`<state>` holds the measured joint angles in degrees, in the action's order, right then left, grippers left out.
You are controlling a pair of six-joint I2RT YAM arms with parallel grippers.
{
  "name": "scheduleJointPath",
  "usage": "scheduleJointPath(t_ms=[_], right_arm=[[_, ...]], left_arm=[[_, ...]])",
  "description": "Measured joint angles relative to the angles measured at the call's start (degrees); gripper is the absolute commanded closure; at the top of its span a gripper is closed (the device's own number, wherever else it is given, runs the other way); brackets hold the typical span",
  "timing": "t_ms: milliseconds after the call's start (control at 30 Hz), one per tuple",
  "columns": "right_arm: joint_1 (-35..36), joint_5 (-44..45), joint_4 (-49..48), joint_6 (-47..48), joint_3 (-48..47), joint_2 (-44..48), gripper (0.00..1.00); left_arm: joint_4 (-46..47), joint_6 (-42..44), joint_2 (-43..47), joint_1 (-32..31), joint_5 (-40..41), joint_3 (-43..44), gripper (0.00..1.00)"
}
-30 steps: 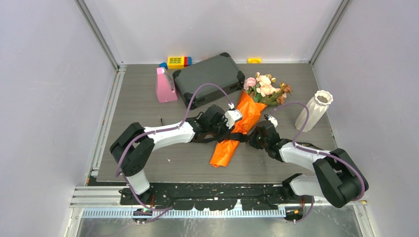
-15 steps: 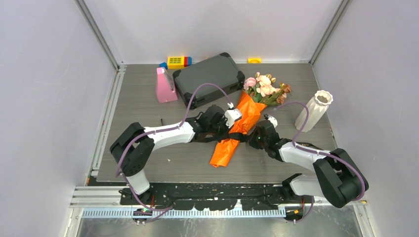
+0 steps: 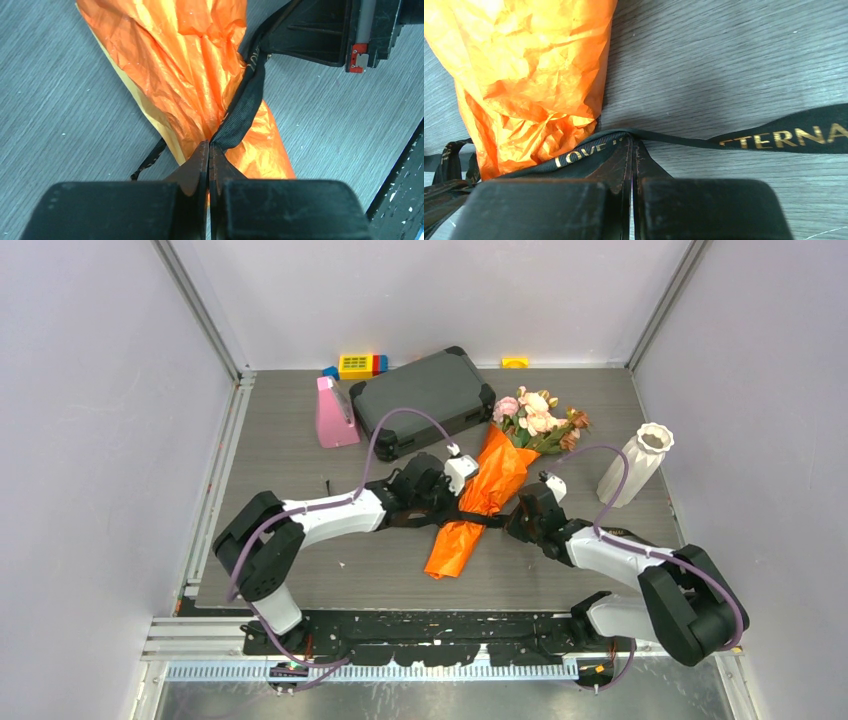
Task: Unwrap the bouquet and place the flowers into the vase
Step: Untie the ribbon from the wrapping paper.
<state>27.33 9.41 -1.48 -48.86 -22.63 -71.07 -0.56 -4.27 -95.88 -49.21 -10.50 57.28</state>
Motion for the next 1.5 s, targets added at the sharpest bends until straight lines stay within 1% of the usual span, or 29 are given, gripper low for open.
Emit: scheduleJointPath(t_ms=[533, 633, 867, 1100, 1267, 1300, 1367, 1433, 1500], right_arm=[[0.0, 2.1, 1.3, -0.9, -0.3, 0.3, 1.0], [0.0, 2.7, 1.9, -0.9, -0.3, 0.6, 1.0], [0.0, 4.5, 3.8, -1.5, -0.2, 1.7, 1.0], [0.0, 6.4, 5.7, -2.5, 0.2, 3.2, 1.0], [0.2, 6.4, 6.1, -3.4, 0.7, 4.0, 1.0], [0.2, 6.4, 6.2, -3.6, 0.9, 4.4, 1.0], [0.2, 6.6, 6.6, -3.8, 1.2, 5.1, 0.97], [0.2, 6.9, 7.0, -3.8, 1.5, 5.7, 0.88], [0.2, 7.0, 7.3, -3.8, 1.7, 6.4, 0.75]], left_arm=[[3.2, -6.4, 3.3, 5.6, -1.3, -4.1, 1.0], [4.0, -8.9, 3.3, 7.1, -0.9, -5.7, 1.0], [5.0, -14.9, 4.3, 10.1, 2.7, -10.4, 1.0], [6.8, -22.4, 6.2, 14.8, 5.2, -16.0, 1.0], [7.6, -25.6, 6.8, 16.3, 5.1, -17.8, 0.93], [7.6, -25.9, 7.1, 16.3, 5.1, -18.0, 0.9], [7.6, -26.2, 7.6, 16.5, 5.1, -18.3, 0.85], [7.5, -26.3, 7.9, 16.8, 5.2, -18.3, 0.76], [7.3, -25.8, 8.5, 17.0, 5.2, -18.3, 0.66]])
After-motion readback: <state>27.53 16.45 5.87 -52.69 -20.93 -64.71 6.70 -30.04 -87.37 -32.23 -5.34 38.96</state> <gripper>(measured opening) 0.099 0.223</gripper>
